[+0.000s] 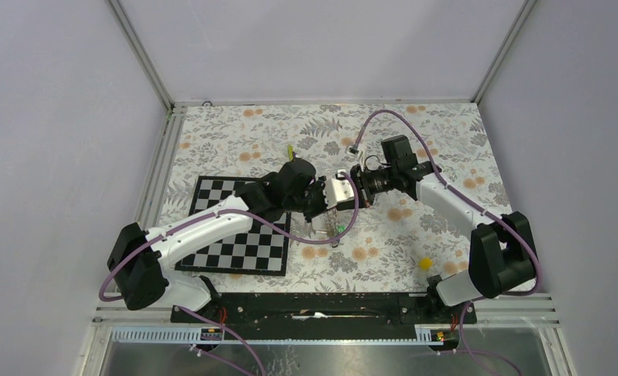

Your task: Put the keys on the keyring

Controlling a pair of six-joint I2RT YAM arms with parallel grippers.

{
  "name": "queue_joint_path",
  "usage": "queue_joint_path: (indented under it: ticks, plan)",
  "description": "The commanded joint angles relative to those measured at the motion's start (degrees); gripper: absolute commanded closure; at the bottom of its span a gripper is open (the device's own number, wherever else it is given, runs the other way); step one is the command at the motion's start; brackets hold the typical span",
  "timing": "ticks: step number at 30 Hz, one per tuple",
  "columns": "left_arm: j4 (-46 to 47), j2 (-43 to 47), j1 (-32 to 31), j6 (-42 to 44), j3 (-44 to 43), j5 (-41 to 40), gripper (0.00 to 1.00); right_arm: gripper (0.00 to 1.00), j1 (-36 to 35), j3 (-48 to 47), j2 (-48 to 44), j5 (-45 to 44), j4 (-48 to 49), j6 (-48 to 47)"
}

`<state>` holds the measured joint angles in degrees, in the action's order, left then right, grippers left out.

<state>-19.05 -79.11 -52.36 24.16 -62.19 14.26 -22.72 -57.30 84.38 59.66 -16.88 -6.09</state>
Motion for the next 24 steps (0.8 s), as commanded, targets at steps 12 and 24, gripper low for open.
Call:
queue_joint_path:
  ticks: [12, 24]
  plan:
    - [2.9, 3.9, -1.0, 1.1, 0.3, 6.8, 1.0, 1.0, -0.1, -3.8, 2.4, -3.5, -0.4, 0.9]
    - [1.8, 3.6, -1.5, 2.2, 0.1, 8.7, 1.0, 1.0, -0.1, -5.4, 3.5, -3.1, -2.3, 0.5]
